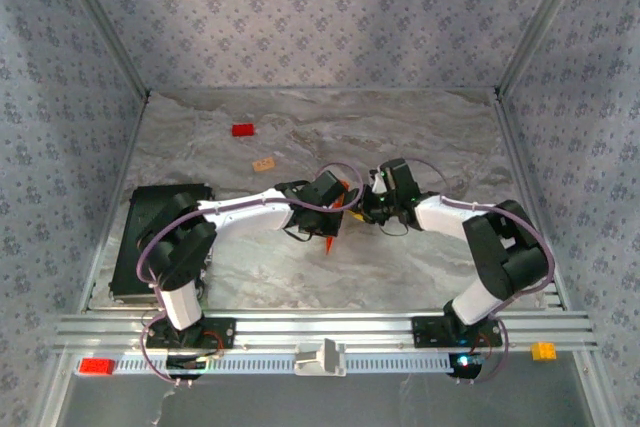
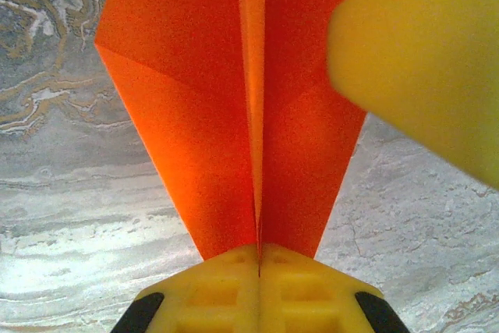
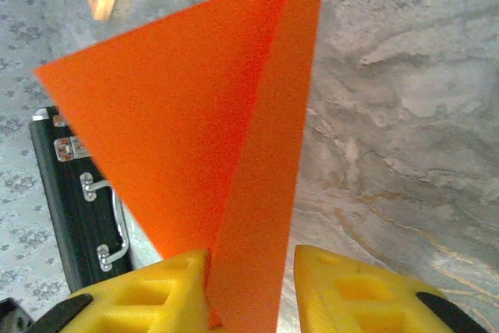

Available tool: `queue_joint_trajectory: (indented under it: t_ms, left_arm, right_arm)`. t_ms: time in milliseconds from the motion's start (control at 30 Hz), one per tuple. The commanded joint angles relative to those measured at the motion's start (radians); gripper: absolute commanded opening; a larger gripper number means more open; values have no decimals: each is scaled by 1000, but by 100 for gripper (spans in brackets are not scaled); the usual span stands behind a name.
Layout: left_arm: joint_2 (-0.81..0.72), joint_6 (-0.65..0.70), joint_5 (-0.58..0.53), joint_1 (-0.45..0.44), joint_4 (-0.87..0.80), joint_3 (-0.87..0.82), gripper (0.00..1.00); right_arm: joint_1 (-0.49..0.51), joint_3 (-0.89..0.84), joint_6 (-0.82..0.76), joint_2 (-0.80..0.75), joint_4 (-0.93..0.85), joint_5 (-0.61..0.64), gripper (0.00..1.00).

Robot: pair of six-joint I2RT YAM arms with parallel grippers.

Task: Fold a paper plane with a square sheet of paper (pick it up from the middle)
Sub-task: Move a paper plane to the center of the table.

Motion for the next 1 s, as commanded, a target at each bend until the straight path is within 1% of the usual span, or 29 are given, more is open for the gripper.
queue_joint_trajectory:
  t_ms: [0, 100, 200, 300, 367, 400, 433, 533, 700, 833, 967]
  left_arm:
    - [-13, 19, -15, -7, -13, -11, 1]
    - [-19, 23, -19, -7, -16, -10, 3]
    - [-28, 29, -21, -7, -13, -10, 7]
    - [-36, 33, -22, -6, -10, -9, 14]
    - [-38, 35, -24, -6, -9, -1, 15]
    - [-38, 38, -25, -6, -9, 3, 18]
    - [-39, 40, -26, -6, -9, 5, 20]
    - [-41, 45, -32, -6, -10, 15, 22]
    - [-41, 48, -32, 1, 0, 25, 28]
    - [-38, 53, -17, 12, 17, 28, 32]
    - [-39, 61, 17, 17, 51, 24, 33]
  right_arm:
    - [6, 28, -27, 12, -49, 0, 30]
    - [0, 29, -54, 7, -105, 24, 21]
    - [-8, 16, -61, 4, -110, 17, 14]
    - [-11, 5, -62, 1, -105, 10, 9]
    - [-14, 2, -62, -1, -97, 5, 7]
    - [-14, -1, -62, 1, -93, 1, 6]
    - [-17, 0, -61, 4, -91, -3, 5]
    - [-18, 3, -64, 8, -94, -5, 4]
    - [-23, -1, -69, 15, -101, -10, 4]
    - [-28, -6, -70, 16, -99, -9, 4]
    - [-32, -7, -70, 21, -97, -11, 4]
